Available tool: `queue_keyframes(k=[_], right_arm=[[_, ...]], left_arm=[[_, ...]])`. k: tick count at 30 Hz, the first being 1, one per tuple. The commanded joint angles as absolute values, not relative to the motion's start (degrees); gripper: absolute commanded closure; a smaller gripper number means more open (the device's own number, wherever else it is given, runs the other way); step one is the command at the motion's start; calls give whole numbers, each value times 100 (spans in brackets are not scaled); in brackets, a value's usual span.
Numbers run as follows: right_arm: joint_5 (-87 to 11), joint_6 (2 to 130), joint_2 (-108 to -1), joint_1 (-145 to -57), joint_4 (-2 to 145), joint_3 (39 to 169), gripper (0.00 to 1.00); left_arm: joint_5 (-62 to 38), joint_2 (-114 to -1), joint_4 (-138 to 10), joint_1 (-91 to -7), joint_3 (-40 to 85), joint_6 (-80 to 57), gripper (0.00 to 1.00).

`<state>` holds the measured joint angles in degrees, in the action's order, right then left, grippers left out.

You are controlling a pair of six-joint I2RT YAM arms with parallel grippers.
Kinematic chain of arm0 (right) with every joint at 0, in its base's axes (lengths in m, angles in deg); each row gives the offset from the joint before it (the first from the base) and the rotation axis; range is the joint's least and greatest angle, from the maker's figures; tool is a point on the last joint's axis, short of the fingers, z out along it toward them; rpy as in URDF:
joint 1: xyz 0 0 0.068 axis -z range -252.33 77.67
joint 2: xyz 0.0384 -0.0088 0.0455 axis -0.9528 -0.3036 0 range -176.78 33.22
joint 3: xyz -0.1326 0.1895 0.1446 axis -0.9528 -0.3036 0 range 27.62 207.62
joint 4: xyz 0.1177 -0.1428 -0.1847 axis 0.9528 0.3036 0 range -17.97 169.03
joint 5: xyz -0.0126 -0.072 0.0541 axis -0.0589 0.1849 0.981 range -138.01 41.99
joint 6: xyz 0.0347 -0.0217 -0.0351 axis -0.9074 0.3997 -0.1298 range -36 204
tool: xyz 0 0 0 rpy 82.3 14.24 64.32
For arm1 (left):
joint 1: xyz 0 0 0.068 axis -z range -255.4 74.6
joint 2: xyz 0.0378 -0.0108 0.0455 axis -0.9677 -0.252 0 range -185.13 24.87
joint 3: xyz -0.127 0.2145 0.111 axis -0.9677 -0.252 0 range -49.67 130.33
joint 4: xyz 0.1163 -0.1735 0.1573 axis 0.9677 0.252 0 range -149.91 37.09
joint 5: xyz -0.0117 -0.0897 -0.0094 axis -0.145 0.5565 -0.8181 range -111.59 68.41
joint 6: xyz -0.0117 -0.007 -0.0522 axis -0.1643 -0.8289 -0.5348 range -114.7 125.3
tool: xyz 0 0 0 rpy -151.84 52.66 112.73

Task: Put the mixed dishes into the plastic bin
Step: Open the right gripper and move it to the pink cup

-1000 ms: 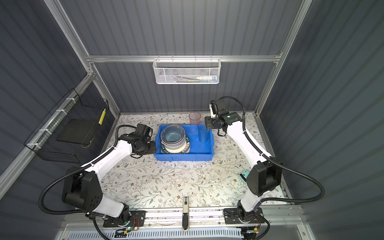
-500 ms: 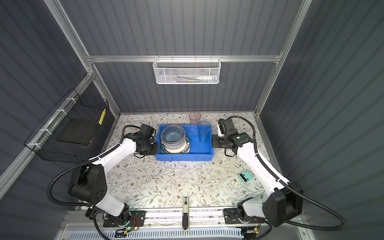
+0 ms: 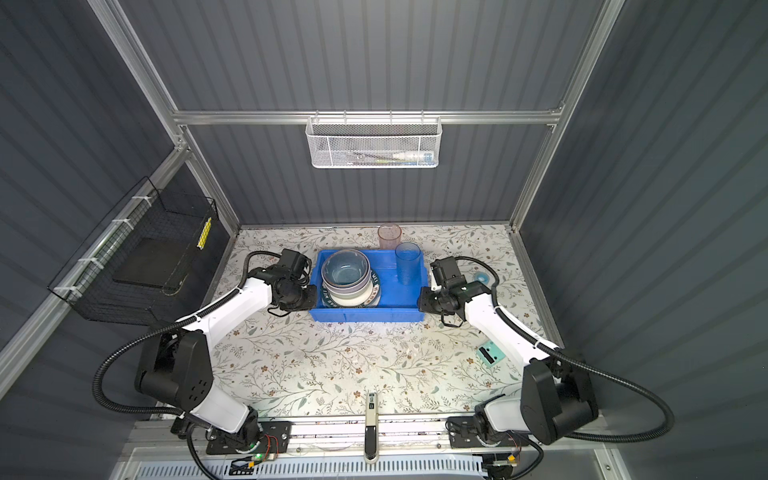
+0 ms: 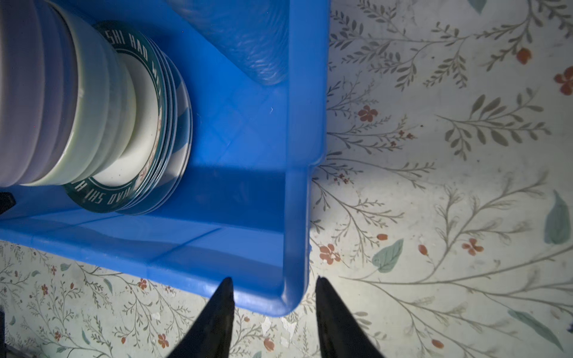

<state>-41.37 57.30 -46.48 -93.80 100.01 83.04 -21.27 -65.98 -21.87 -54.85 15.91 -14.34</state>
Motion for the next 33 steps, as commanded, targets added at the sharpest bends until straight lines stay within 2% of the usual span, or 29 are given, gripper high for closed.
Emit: queue_keyframes(k=[1, 5, 8, 17, 33], right_arm=[[-4276, 5599, -4927, -9414, 9696, 8290, 58], [-4445, 5624, -5299, -9447, 9716, 8404, 61], [-4452, 5607, -5431, -9496, 9790, 8422, 67], [-4517, 5445, -5029, -9891, 10291, 8304, 83], [-4432, 5367, -3965, -10299, 11263, 7737, 83]], left_arm=[[-2001, -6402, -1937, -5510, 1384, -1514, 96], [-1985, -6378, -1907, -5511, 1331, -1518, 98], [-1983, -6305, -1875, -5512, 1305, -1525, 100], [-1662, -5896, -1353, -5510, 1038, -1671, 100], [-1369, -4469, -647, -5510, -58, -2273, 96]])
